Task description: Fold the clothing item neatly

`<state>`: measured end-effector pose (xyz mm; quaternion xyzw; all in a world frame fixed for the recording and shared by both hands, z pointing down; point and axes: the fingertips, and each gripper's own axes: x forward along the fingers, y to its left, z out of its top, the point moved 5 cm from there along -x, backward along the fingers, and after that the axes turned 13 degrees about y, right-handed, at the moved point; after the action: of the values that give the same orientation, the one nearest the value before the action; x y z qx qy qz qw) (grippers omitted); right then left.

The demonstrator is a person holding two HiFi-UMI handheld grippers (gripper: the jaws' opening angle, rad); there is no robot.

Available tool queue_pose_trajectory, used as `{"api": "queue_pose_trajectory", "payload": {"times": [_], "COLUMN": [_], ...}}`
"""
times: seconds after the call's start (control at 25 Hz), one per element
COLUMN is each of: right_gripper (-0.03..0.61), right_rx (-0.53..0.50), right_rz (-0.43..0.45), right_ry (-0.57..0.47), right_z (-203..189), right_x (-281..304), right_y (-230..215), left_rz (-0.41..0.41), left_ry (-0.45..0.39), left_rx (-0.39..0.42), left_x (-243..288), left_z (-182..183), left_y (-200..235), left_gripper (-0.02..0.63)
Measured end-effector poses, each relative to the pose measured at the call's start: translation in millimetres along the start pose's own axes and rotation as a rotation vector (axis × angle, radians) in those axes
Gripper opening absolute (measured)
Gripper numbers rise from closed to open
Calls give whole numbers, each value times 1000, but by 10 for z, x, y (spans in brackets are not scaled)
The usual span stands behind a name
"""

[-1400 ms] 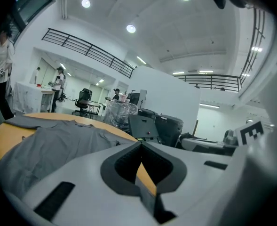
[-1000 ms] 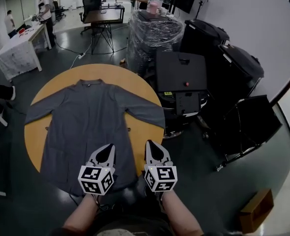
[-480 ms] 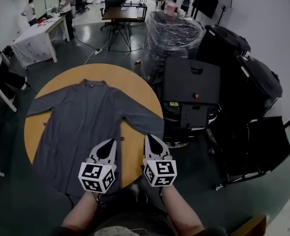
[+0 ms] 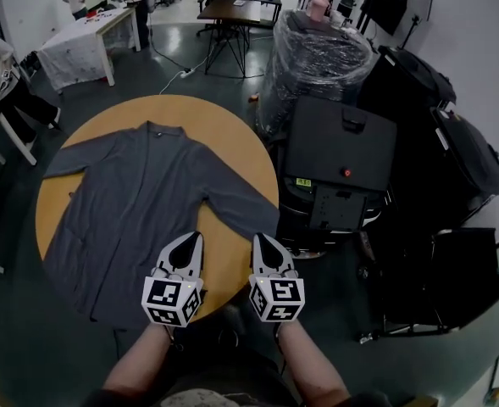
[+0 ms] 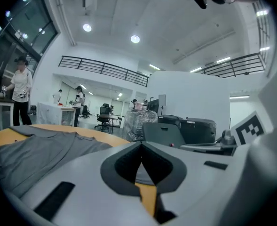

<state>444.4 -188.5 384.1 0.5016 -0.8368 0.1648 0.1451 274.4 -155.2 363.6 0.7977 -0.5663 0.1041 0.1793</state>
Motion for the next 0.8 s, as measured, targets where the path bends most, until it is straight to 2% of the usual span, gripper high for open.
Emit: {"api": "queue_pose_trajectory", "payload": {"times": [0.24, 0.4, 0.56, 0.72, 0.8], "right_gripper": [-12, -12, -12, 52, 64], "right_rx": [27, 47, 44, 24, 16], "right_rz": [-82, -124, -164, -168, -165], "right_ry": [36, 47, 103, 199, 250], "right_z": [-408, -696, -992, -1353, -1529], "right_x": [30, 30, 56, 129, 178], "right_y": [-444, -621, -720, -767, -781], "left_rz": [27, 27, 30, 19, 15], "left_ry": [-45, -26, -4, 25, 40], "left_rx": [50, 62, 81, 83, 76], "left_x": [152, 265, 398, 564, 621], "left_z": [-193, -339, -458, -581, -635], "left_y": [-112, -69, 6, 54, 55], "left_gripper": [8, 8, 8, 8, 8]}}
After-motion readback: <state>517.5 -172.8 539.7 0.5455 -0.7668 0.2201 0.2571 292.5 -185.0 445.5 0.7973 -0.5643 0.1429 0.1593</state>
